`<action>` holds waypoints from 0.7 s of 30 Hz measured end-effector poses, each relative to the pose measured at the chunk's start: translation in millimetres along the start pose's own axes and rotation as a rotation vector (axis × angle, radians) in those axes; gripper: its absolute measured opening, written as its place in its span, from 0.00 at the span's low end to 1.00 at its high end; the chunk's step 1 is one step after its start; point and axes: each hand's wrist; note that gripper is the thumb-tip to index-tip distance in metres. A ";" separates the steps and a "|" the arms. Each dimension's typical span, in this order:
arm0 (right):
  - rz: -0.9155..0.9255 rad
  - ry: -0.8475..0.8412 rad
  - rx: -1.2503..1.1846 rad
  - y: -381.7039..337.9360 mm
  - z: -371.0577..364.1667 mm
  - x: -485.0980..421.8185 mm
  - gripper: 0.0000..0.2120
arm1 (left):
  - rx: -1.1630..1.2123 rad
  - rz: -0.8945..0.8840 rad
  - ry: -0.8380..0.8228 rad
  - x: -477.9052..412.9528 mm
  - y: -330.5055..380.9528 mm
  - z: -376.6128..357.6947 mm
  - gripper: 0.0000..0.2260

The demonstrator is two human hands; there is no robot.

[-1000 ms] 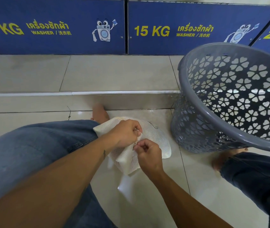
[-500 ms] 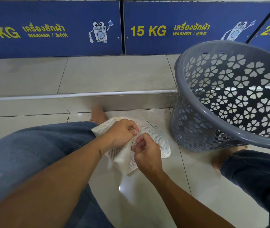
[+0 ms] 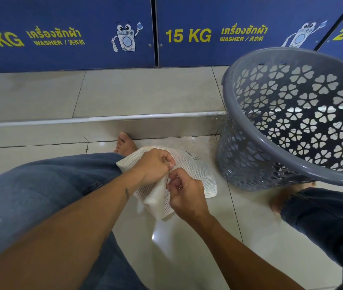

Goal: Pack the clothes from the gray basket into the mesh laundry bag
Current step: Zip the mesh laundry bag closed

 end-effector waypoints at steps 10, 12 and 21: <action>-0.004 -0.182 -0.016 -2.2 10.9 -1.7 0.18 | -0.016 -0.010 0.049 0.2 -4.9 2.4 0.05; 0.006 -0.195 0.013 -2.0 11.8 -3.7 0.18 | -0.017 -0.002 0.047 0.2 -6.2 2.2 0.05; 0.007 -0.193 0.013 -1.1 2.9 0.7 0.17 | 0.007 0.007 0.085 -1.5 -6.0 4.8 0.06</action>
Point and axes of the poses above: each hand's wrist, its own x-axis away from the middle knuckle, its own z-axis out of the back of the hand, y = z × x, and after that the axes turned 1 degree about z, right-handed
